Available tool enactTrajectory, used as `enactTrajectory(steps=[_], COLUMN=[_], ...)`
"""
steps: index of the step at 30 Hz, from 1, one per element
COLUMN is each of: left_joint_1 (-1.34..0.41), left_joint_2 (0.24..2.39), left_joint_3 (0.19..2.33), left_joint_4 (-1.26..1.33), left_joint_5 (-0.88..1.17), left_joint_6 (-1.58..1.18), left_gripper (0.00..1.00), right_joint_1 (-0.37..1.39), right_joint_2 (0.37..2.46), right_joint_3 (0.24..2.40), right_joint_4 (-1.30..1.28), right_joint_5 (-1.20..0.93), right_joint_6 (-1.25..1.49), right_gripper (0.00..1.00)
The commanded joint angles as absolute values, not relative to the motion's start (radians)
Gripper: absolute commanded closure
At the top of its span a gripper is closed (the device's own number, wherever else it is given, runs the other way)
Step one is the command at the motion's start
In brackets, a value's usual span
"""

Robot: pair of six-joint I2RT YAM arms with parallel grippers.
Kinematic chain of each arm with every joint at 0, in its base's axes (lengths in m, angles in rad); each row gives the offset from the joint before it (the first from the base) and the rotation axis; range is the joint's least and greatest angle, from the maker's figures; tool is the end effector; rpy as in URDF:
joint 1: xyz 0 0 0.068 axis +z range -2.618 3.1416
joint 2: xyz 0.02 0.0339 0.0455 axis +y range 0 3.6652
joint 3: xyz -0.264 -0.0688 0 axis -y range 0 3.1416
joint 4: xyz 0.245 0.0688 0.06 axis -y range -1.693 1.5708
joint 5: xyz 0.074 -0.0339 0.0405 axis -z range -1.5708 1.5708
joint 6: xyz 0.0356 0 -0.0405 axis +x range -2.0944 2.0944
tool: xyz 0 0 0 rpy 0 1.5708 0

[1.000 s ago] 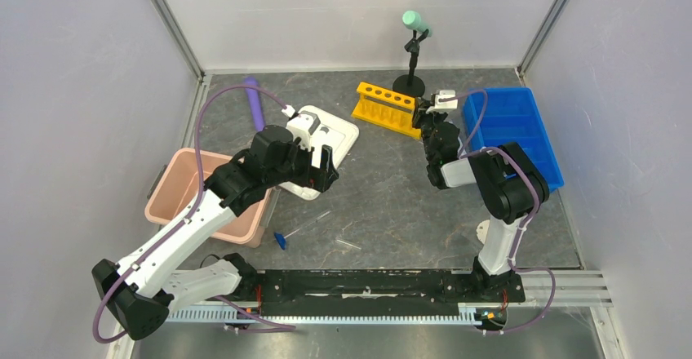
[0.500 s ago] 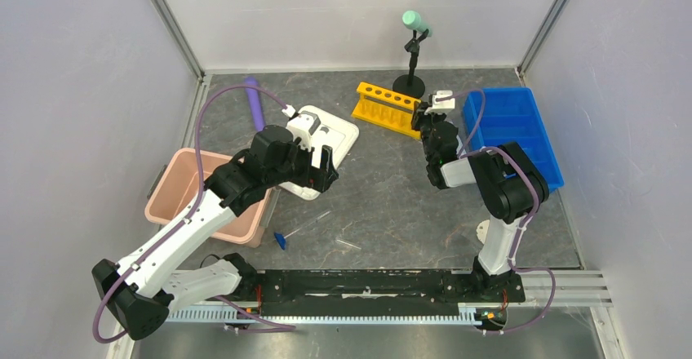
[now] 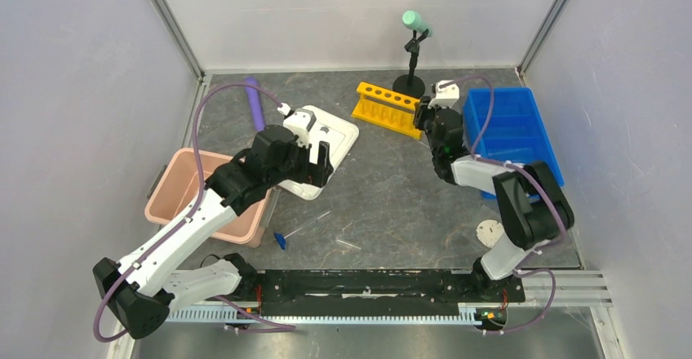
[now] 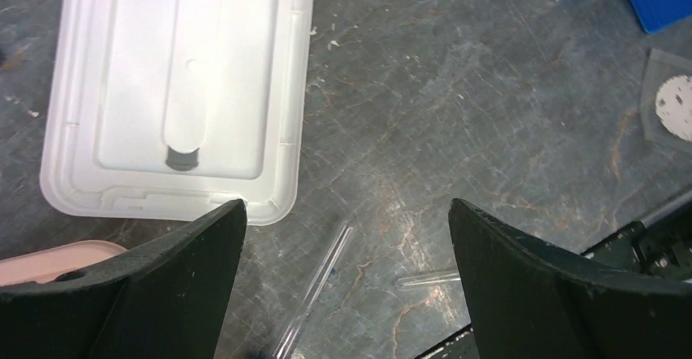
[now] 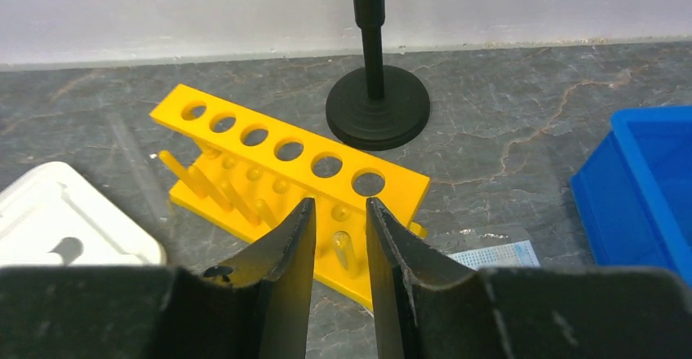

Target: Organize the chemistry lab equipment

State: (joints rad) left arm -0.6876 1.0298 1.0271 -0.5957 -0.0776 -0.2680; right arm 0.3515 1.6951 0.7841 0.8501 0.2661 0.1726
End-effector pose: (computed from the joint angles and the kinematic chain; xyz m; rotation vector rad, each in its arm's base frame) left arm 0.1715 -0.1373 0.3375 0.4148 2.1650 -0.4596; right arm 0.3398 0.1146 0.2121 0.0585 1.6317 0.1854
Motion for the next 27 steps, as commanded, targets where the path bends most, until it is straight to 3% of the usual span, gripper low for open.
enactTrajectory(steps=[1,6,13,21,27], left_joint_1=[-0.686,-0.686,-0.657,-0.483,-0.371], left_joint_2=[1.053,1.151,1.415,1.759,2.021], left_joint_3=[1.048,1.171,1.33,1.506,1.674], left_joint_4=[-0.54,-0.534,-0.428,-0.275,-0.2], left_joint_5=[-0.218,-0.247,-0.345,-0.239,-0.161], left_joint_6=[-0.351,-0.506,-0.602,-0.743,-0.86], left_gripper=[0.0,0.0,0.02,0.22,0.3], right_joint_1=[0.348,0.349,0.39,0.431,0.433], right_joint_2=[1.54,1.386,1.14,0.973,0.892], right_joint_3=[0.824,0.766,0.518,0.373,0.361], right_joint_4=[0.514,0.233,0.237,0.24,0.236], right_joint_5=[0.229,0.178,0.063,0.092,0.104], right_joint_6=[0.242,0.264,0.325,0.334,0.327], right_gripper=[0.65,0.65,0.66,0.66,0.65])
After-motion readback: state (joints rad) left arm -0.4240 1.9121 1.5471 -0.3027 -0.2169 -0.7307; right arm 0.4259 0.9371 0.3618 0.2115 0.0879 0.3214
